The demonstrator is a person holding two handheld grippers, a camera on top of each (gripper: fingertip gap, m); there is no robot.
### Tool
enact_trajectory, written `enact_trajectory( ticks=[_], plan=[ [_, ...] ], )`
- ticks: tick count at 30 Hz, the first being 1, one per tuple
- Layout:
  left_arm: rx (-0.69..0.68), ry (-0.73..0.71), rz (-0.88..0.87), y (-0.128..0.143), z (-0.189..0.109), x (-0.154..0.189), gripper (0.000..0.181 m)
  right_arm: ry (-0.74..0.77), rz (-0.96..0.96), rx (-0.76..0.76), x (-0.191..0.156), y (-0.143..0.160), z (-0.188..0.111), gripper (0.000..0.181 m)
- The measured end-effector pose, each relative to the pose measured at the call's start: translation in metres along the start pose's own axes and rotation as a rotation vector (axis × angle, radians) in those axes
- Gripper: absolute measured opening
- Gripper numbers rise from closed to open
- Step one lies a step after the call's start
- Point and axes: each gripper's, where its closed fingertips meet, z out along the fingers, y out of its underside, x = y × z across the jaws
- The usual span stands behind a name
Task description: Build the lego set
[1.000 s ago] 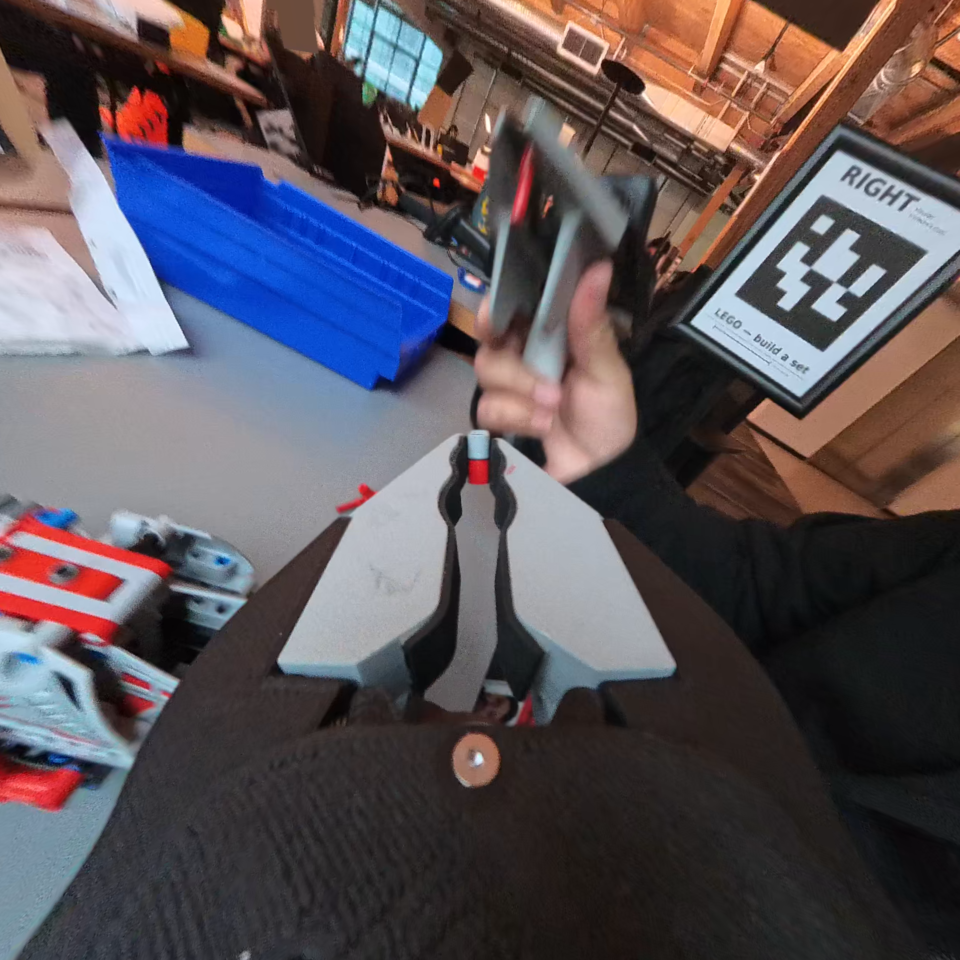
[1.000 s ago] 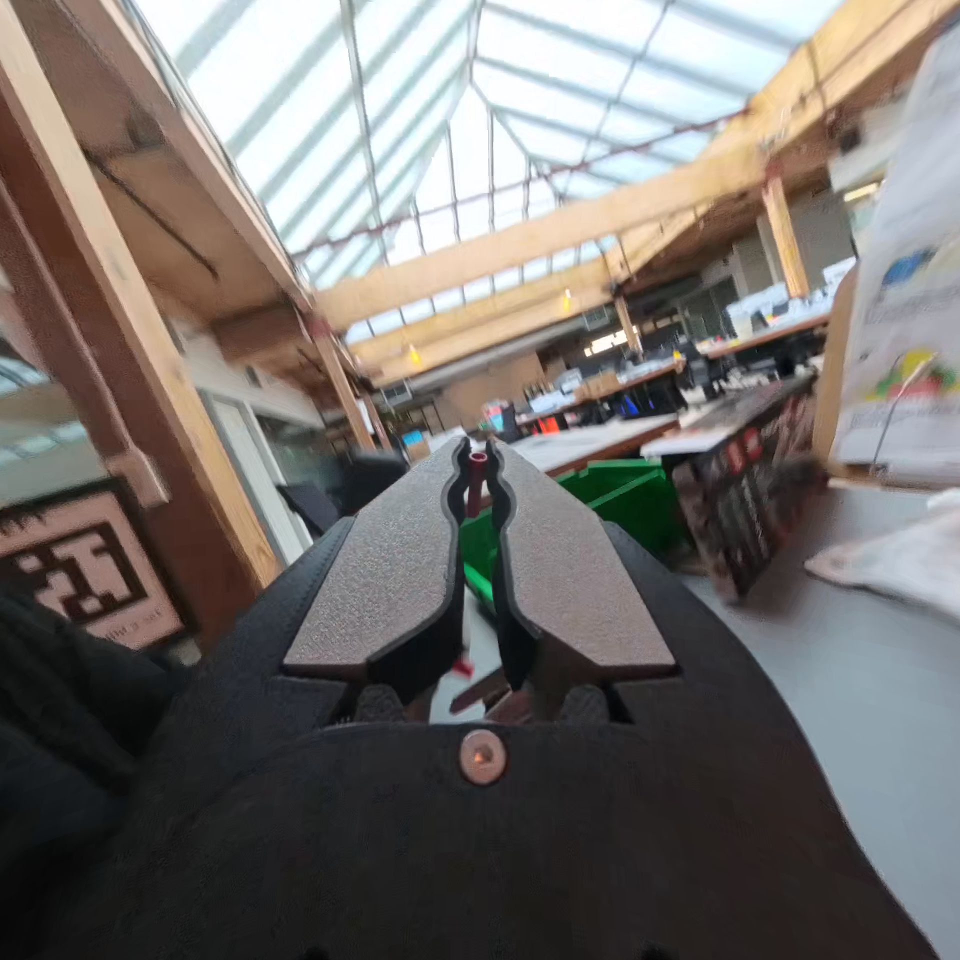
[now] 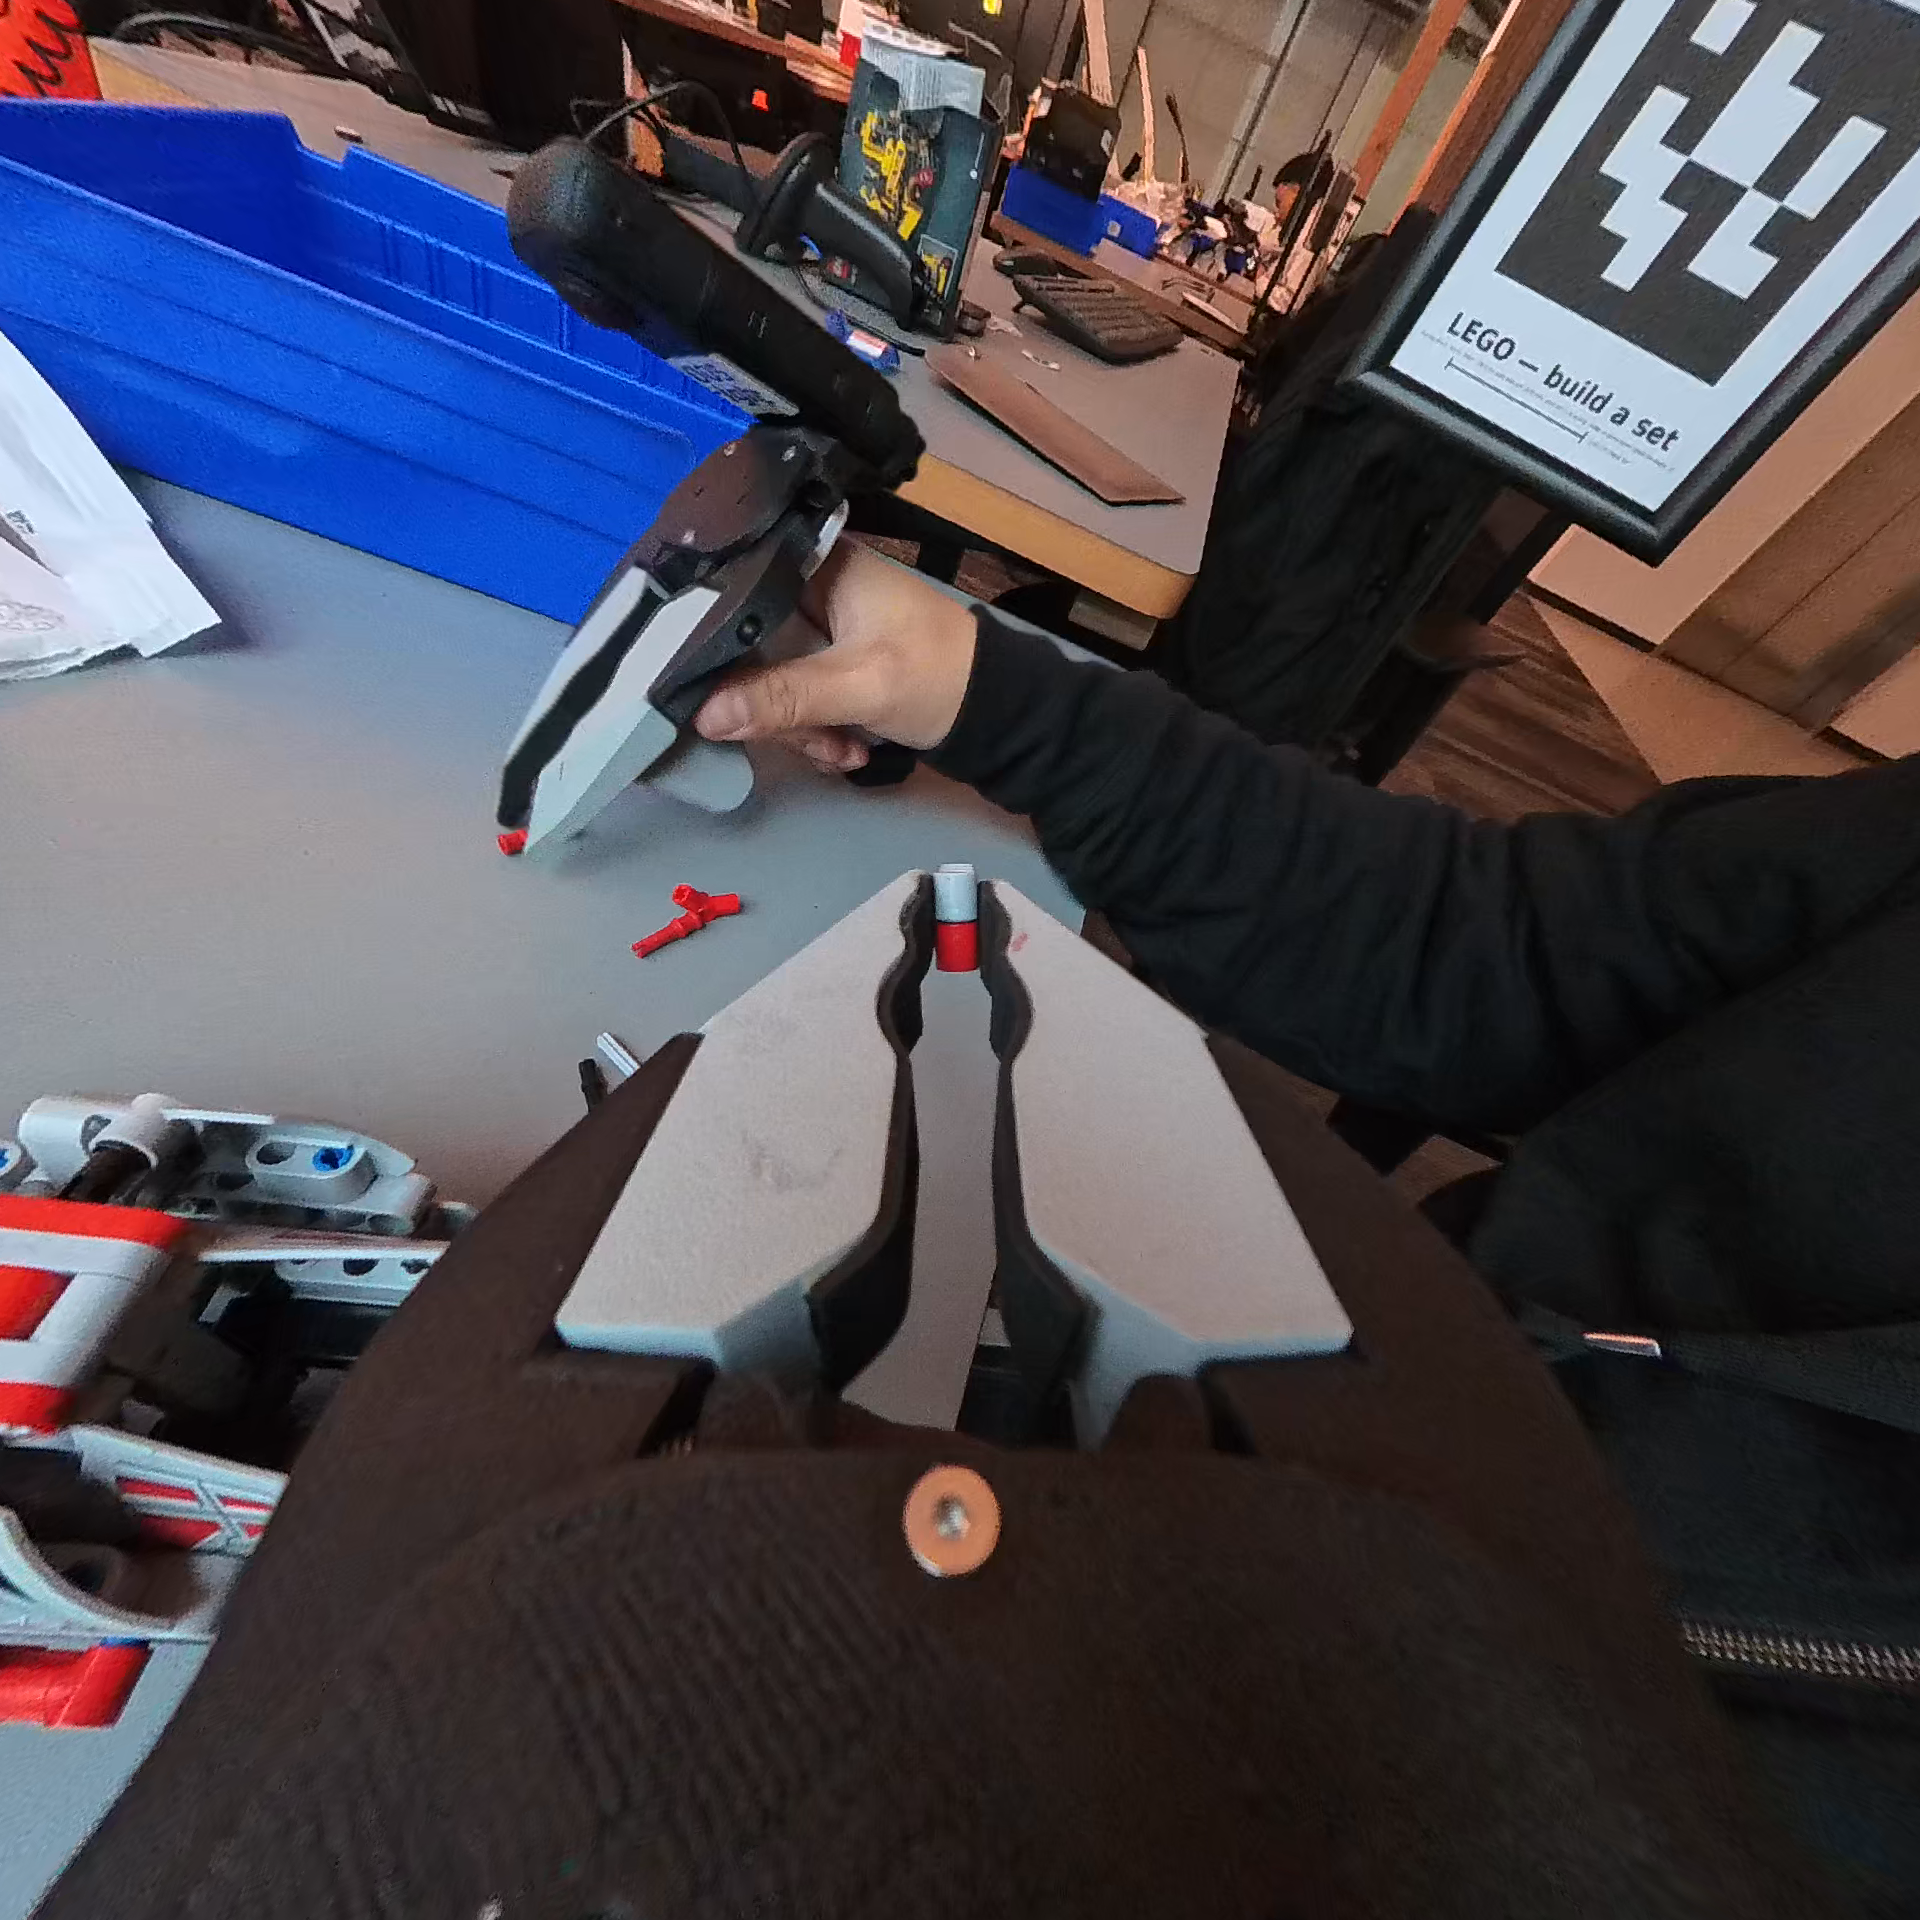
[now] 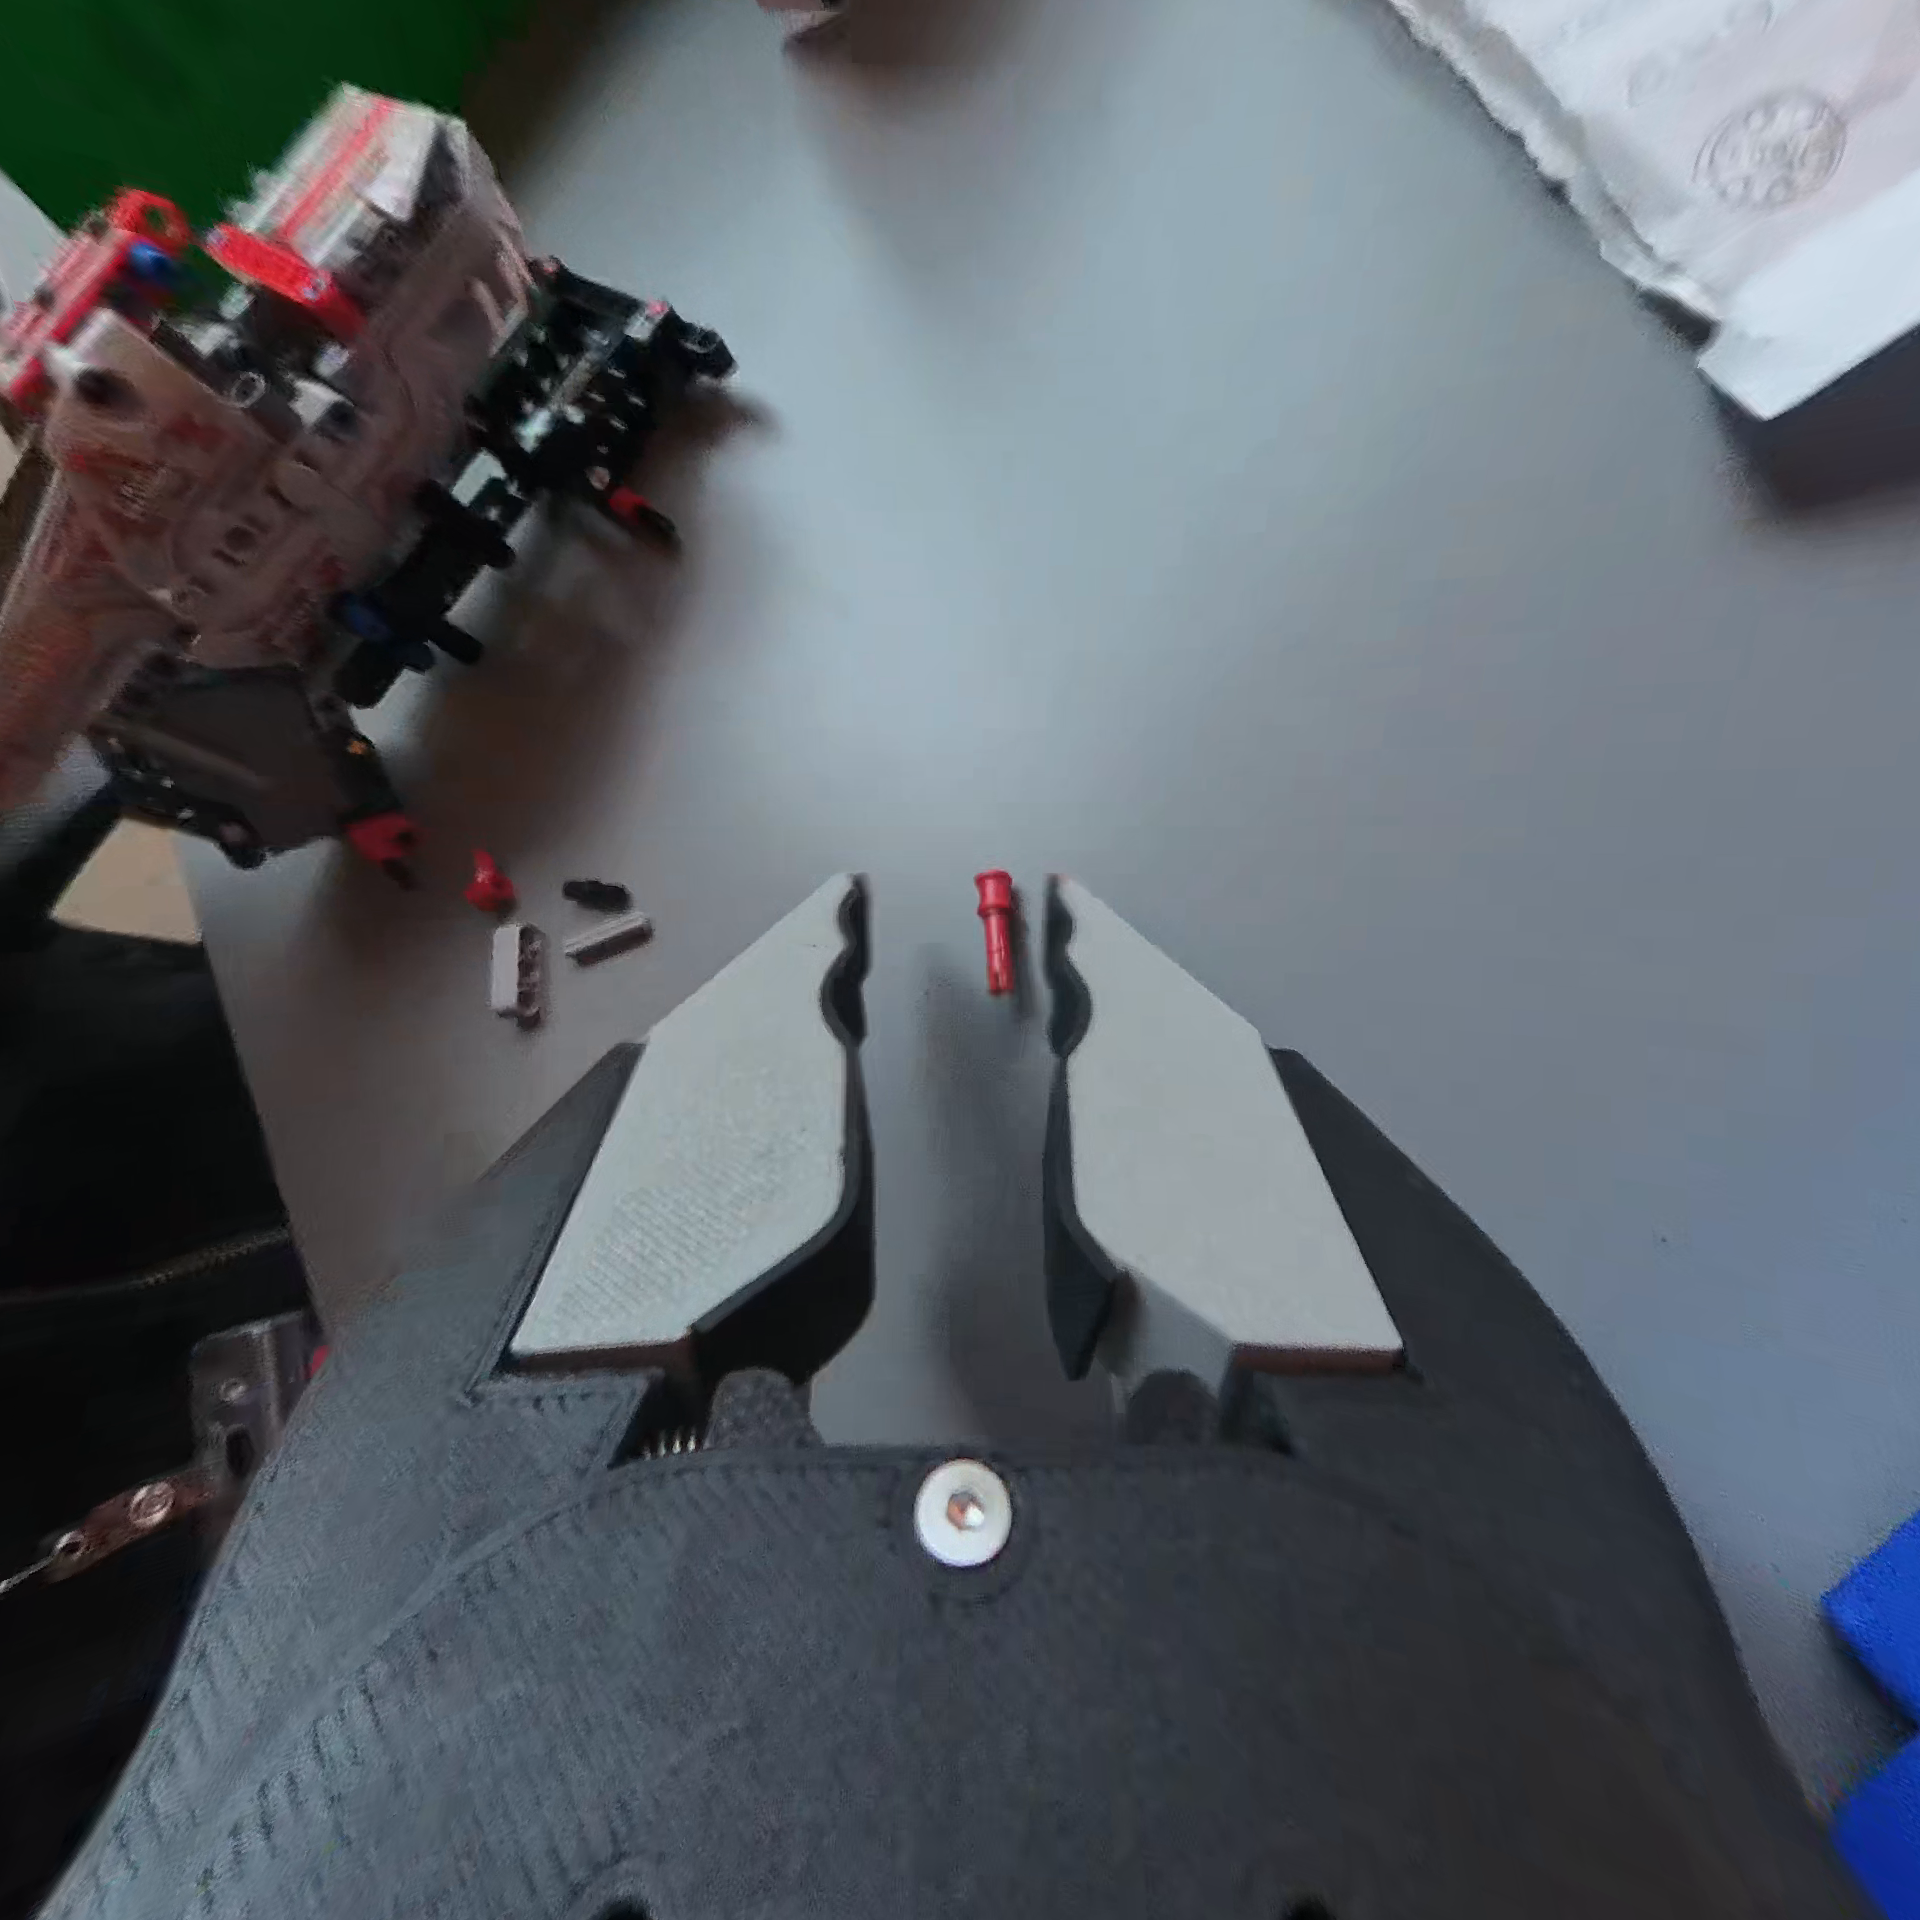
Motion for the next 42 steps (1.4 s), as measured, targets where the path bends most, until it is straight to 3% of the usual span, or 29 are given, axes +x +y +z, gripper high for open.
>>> enact_trajectory(
  ticks=[4, 7, 11, 14, 18, 24, 30, 32, 34, 42],
  plan=[
    [0.022, -0.021, -0.004, -0.005, -0.005, -0.006, 0.006, -0.035, -0.100, 0.209, -0.023, -0.039, -0.025, 0.034],
    [0.079, -0.034, -0.035, -0.014, -0.010, -0.011, 0.006, -0.131, -0.235, 0.315, -0.064, -0.059, -0.049, 0.036],
    [0.215, 0.000, -0.143, -0.032, -0.019, -0.016, 0.006, -0.387, -0.493, 0.329, -0.153, -0.055, -0.063, 0.041],
    [0.323, 0.027, -0.234, -0.045, -0.027, -0.019, 0.006, -0.361, -0.660, 0.339, -0.186, -0.051, -0.059, 0.036],
    [0.372, 0.079, -0.272, -0.051, -0.029, -0.014, 0.006, -0.217, -0.741, 0.443, -0.194, -0.067, -0.064, 0.015],
    [0.408, 0.103, -0.325, -0.054, -0.034, -0.018, 0.006, -0.113, -0.816, 0.419, -0.187, -0.064, -0.063, 0.000],
    [0.465, 0.101, -0.302, -0.061, -0.038, -0.016, 0.006, -0.211, -0.719, 0.432, -0.188, -0.065, -0.064, 0.000],
    [0.465, 0.132, -0.326, -0.061, -0.036, -0.013, 0.006, -0.286, -0.663, 0.464, -0.194, -0.068, -0.070, 0.017],
    [0.469, 0.146, -0.342, -0.059, -0.033, -0.011, 0.006, -0.342, -0.631, 0.496, -0.199, -0.071, -0.075, 0.018],
    [0.345, 0.095, -0.356, -0.047, -0.023, -0.016, 0.006, -0.313, -0.621, 0.425, -0.197, -0.066, -0.060, 0.020]
  ],
)
